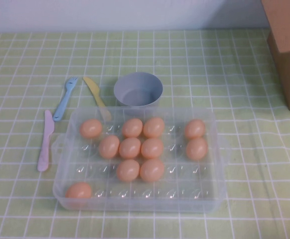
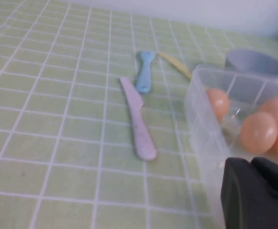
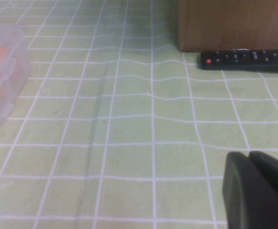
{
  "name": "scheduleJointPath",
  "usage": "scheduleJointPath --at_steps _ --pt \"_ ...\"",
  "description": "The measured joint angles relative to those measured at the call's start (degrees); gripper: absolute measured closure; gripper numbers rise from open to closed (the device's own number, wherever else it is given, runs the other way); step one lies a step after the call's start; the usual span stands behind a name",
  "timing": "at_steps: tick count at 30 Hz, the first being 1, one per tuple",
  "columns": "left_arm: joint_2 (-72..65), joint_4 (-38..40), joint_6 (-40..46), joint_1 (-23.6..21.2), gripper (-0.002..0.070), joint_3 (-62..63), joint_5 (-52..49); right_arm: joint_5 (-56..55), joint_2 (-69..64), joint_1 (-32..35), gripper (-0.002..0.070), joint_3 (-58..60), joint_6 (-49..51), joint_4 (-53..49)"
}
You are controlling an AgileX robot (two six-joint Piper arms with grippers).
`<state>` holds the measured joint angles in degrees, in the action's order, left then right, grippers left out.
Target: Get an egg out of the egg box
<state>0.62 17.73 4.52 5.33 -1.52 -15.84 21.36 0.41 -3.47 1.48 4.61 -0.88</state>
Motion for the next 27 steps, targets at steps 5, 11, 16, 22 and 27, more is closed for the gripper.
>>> scheduleJointPath --at_steps 5,11,16,22,27 --pt "0.0 16.9 -0.1 0.0 0.0680 0.0 7.3 0.0 0.0 0.0 0.0694 0.0 0.0 0.0" --pt "0.0 22.6 0.0 0.0 0.0680 0.0 10.9 0.0 0.0 0.0 0.0694 0.0 0.0 0.0" --pt "0.0 22.5 0.3 0.0 0.0680 0.0 10.6 0.0 0.0 0.0 0.0694 0.0 0.0 0.0" --pt "-1.3 21.8 0.2 0.0 0.0680 3.9 1.7 0.0 0.0 0.0 0.0694 0.0 0.0 0.0" --pt "-9.2 16.4 0.2 0.0 0.0680 13.6 -6.4 0.0 0.0 0.0 0.0694 0.0 0.0 0.0"
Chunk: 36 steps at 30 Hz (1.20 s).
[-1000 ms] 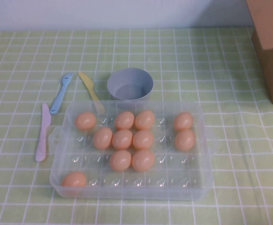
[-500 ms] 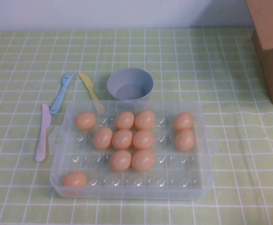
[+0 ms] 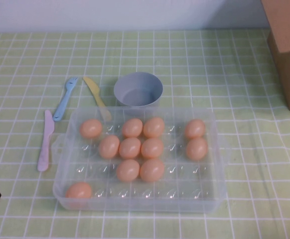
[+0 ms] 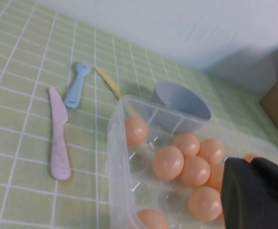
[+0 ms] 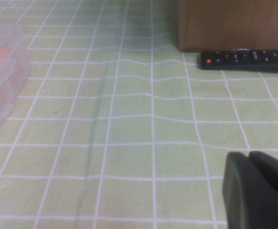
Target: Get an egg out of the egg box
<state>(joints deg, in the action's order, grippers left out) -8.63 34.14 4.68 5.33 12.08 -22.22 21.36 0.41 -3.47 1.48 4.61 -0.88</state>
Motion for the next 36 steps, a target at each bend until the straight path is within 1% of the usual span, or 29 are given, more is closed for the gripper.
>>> scheduleJointPath --at_steps 9,11,17,19,21,24,32,36 --pt "-22.2 -14.0 0.0 0.0 0.0680 17.9 -15.8 0.0 0.0 0.0 0.0694 0.0 0.0 0.0" --pt "-28.0 -16.2 1.6 0.0 0.0680 23.0 -20.4 0.0 0.0 0.0 0.0694 0.0 0.0 0.0" --pt "-43.7 -17.7 9.7 0.0 0.0680 36.0 -31.1 0.0 0.0 0.0 0.0694 0.0 0.0 0.0" --pt "-49.0 -18.0 10.6 0.0 0.0680 40.0 -33.8 0.0 0.0 0.0 0.0694 0.0 0.0 0.0" --pt "-53.2 -18.9 10.8 1.2 0.0680 42.8 -34.8 0.0 0.0 0.0 0.0694 0.0 0.0 0.0" --pt "-58.6 -21.5 10.2 4.6 0.0680 45.7 -34.9 0.0 0.0 0.0 0.0694 0.0 0.0 0.0" --pt "-68.8 -27.8 5.4 19.3 0.0680 51.3 -35.5 0.0 0.0 0.0 0.0694 0.0 0.0 0.0" --pt "-73.9 -31.3 3.2 24.3 0.0680 54.7 -38.5 0.0 0.0 0.0 0.0694 0.0 0.0 0.0"
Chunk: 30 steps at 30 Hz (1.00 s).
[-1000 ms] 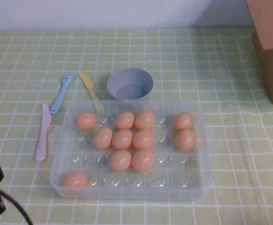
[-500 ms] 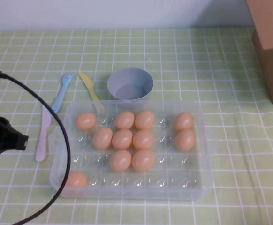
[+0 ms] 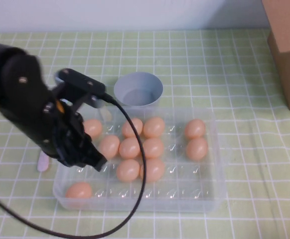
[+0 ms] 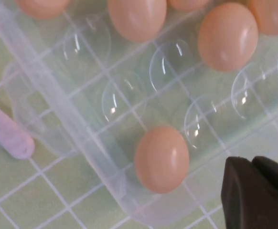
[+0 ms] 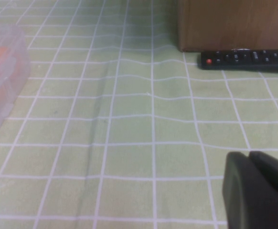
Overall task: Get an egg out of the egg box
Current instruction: Pick up the egg from the plastic box
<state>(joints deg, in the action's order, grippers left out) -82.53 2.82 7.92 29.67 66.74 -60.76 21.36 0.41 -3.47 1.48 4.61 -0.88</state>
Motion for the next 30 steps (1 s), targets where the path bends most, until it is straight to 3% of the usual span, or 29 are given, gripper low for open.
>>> scheduleJointPath --at_steps 5,14,18,21,23,26,30 --pt "-7.4 -2.8 -1.5 3.1 0.0680 4.8 -2.9 0.0 0.0 0.0 0.0694 0.0 0.0 0.0" --pt "-15.0 -3.9 -0.7 3.4 0.0658 11.1 -4.5 0.0 0.0 0.0 0.0694 0.0 0.0 0.0" --pt "-17.0 -4.3 0.3 3.4 0.0517 11.3 -6.4 0.0 0.0 0.0 0.0694 0.0 0.0 0.0" --pt "-18.0 -4.6 -0.2 3.4 0.0305 11.3 -6.5 0.0 0.0 0.0 0.0694 0.0 0.0 0.0" --pt "-18.3 -5.4 -1.4 3.4 0.0214 11.3 -6.6 0.0 0.0 0.0 0.0694 0.0 0.0 0.0" --pt "-19.2 -6.8 -2.7 3.4 0.0160 11.3 -6.6 0.0 0.0 0.0 0.0694 0.0 0.0 0.0" --pt "-20.5 -7.9 -4.3 3.4 0.0145 11.3 -5.8 0.0 0.0 0.0 0.0694 0.0 0.0 0.0"
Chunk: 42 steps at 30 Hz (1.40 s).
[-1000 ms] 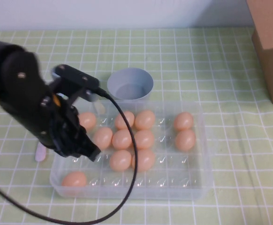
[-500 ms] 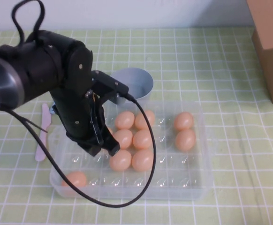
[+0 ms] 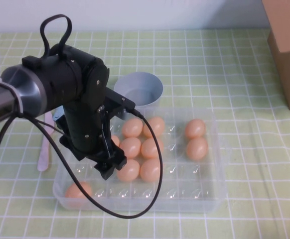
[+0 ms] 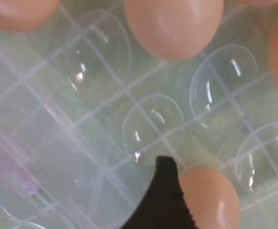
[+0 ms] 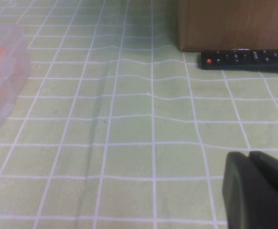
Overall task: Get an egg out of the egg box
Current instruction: Pick up the egg from the plastic box
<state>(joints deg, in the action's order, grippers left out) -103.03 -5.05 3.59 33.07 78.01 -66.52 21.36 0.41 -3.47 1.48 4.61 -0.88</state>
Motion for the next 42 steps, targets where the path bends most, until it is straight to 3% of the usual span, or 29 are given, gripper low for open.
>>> scheduleJointPath --at_steps 5,26,42 --pt "-1.1 -0.1 -3.6 0.0 0.0148 0.0 -1.3 0.0 0.0 0.0 0.0694 0.0 0.0 0.0" --pt "-1.6 -0.2 -4.0 -0.3 0.0151 -0.5 -2.6 0.0 0.0 0.0 0.0694 0.0 0.0 0.0" --pt "1.0 -0.2 -4.0 -1.5 0.0151 -5.6 2.0 0.0 0.0 0.0 0.0694 0.0 0.0 0.0"
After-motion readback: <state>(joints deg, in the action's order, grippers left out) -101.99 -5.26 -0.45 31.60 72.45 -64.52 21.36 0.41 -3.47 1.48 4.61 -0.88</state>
